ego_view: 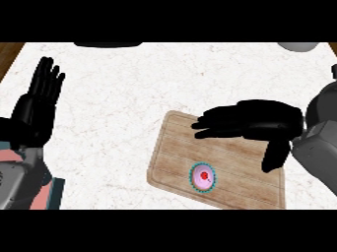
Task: Pick the cupcake from the cutting board and place it in the pot
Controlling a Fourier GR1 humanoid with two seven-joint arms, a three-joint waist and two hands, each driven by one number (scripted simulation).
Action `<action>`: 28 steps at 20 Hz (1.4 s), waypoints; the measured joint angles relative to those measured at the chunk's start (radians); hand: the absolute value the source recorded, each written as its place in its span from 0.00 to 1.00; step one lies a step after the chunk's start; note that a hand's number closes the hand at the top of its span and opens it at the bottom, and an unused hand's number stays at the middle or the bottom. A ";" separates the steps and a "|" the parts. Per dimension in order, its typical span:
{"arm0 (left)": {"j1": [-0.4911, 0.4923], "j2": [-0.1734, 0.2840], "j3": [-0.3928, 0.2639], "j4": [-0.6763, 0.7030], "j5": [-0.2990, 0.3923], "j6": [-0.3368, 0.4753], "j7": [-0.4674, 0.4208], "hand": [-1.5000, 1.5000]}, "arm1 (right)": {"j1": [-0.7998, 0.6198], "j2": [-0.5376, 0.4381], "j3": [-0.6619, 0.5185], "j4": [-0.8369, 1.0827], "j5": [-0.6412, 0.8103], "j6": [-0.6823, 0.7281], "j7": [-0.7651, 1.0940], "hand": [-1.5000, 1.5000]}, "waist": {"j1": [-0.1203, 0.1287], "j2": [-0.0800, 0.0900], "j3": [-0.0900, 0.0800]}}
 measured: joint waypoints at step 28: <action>0.013 -0.077 0.089 -0.039 -0.084 -0.080 0.054 0.50 | 0.193 0.300 -0.009 0.071 0.421 -0.065 -0.024 0.00 | -0.002 0.000 0.000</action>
